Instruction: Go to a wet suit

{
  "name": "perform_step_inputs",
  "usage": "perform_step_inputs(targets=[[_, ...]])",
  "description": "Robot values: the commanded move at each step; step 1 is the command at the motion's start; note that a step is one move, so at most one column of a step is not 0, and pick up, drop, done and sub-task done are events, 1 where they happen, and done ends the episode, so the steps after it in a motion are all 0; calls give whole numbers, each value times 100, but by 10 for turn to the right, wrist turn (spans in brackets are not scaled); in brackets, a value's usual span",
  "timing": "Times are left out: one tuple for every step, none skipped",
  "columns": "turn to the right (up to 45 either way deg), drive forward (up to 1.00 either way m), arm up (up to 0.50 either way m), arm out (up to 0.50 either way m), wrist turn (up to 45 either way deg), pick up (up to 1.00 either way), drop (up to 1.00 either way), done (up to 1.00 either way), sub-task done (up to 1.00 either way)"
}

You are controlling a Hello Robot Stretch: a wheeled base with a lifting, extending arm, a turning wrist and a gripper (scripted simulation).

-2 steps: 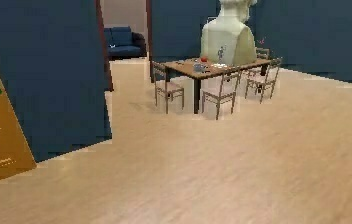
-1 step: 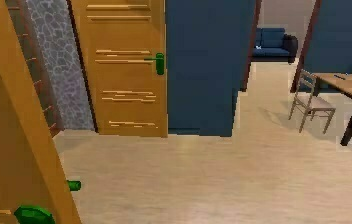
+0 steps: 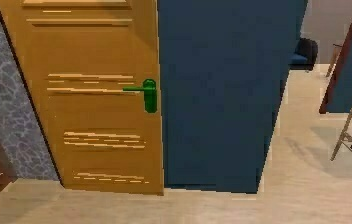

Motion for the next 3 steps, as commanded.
perform_step_inputs(targets=[[-450,0,0,0,0,0,0,0,0],[-360,0,0,0,0,0,0,0,0],[0,65,0,0,0,0,0,0,0]])
